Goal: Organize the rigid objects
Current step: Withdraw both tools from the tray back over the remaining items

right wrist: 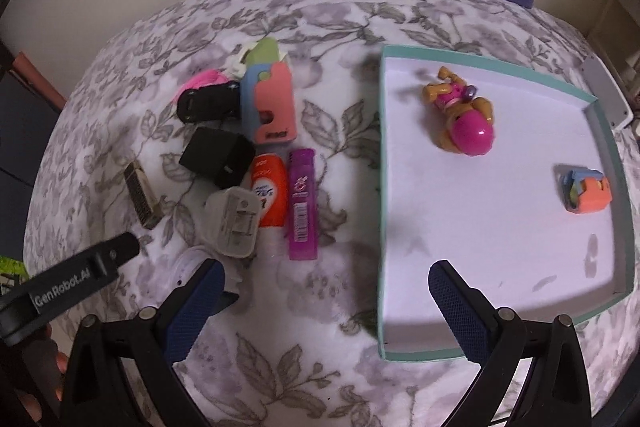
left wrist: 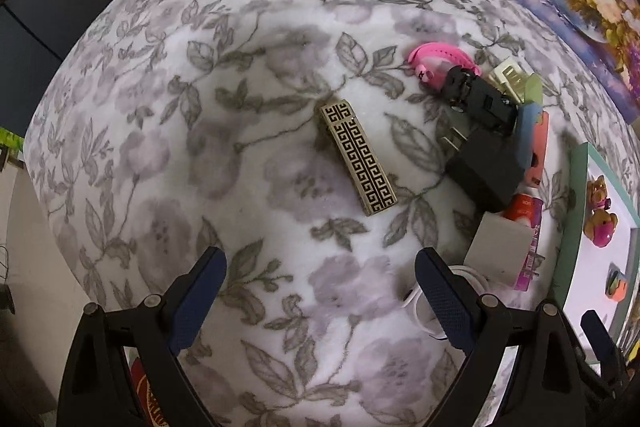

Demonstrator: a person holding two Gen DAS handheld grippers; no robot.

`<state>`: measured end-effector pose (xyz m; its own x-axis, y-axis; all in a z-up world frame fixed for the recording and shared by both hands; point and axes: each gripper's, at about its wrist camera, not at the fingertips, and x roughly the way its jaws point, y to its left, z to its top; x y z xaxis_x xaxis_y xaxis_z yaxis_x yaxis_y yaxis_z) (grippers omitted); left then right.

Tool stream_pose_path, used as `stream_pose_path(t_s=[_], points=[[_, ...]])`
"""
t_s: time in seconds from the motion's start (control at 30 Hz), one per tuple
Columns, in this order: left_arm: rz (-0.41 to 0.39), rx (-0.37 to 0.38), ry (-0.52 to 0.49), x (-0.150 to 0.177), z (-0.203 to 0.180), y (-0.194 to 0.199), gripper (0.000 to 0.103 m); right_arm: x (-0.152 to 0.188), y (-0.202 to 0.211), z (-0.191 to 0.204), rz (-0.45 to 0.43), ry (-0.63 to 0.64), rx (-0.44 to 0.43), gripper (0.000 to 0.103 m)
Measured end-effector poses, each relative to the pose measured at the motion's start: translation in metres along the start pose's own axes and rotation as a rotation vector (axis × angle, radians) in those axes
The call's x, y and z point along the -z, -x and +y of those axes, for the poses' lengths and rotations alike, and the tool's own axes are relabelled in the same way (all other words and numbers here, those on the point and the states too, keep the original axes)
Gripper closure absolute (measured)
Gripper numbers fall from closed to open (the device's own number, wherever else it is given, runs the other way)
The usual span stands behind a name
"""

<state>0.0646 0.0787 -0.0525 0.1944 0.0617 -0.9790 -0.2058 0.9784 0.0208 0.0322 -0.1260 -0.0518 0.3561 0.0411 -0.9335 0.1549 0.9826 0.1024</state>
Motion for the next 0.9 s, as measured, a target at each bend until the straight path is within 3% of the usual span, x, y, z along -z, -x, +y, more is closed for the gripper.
stream_pose_path(t_s=[0.2, 0.43, 0.6, 0.77, 0.9], points=[[0.024, 0.060, -0.055, 0.003, -0.015, -0.001, 0.008, -0.003, -0.005, -0.015, 0.013, -0.048, 0.002, 0.000], [0.048, 0.103, -0.073, 0.010, -0.027, 0.001, 0.008, -0.008, 0.009, -0.027, -0.058, -0.091, 0.027, 0.000], [0.071, 0.109, -0.109, 0.024, -0.045, 0.001, 0.008, -0.010, 0.018, -0.040, -0.090, -0.167, 0.038, 0.000], [0.082, 0.095, -0.146, 0.035, -0.062, 0.001, 0.008, -0.013, 0.025, -0.043, -0.128, -0.145, 0.075, 0.000], [0.098, 0.083, -0.169, 0.043, -0.082, -0.004, 0.008, -0.013, 0.013, -0.049, -0.082, -0.175, 0.041, 0.000]])
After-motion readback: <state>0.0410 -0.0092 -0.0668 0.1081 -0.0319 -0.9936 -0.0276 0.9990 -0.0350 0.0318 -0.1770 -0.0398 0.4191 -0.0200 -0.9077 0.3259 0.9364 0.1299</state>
